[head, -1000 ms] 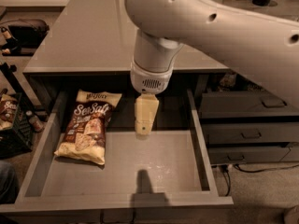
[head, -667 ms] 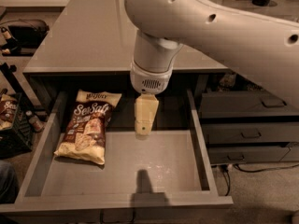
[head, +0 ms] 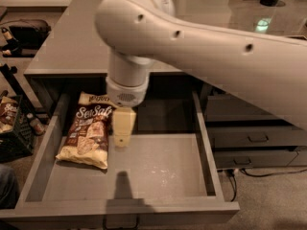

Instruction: Pick brown chip bag from top drawer and place on counter

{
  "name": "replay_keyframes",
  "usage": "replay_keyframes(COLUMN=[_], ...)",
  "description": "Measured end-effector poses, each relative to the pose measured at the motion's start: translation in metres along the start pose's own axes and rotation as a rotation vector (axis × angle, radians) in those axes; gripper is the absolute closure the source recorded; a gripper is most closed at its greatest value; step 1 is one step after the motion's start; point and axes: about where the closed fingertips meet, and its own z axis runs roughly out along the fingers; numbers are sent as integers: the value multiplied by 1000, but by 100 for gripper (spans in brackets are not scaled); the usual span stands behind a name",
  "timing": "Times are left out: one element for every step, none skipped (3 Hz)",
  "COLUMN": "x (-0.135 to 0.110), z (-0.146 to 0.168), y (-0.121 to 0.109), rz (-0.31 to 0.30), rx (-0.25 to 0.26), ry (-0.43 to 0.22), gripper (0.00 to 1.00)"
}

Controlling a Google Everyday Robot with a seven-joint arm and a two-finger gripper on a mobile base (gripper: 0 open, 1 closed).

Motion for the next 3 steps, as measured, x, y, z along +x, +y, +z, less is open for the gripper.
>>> replay_keyframes(x=[-46, -46, -54], z=[33, 33, 45], y=[-13, -13, -22], rz=[-24, -24, 4], rx=[-41, -41, -12], ry=[9, 9, -33], gripper=[0, 0, 0])
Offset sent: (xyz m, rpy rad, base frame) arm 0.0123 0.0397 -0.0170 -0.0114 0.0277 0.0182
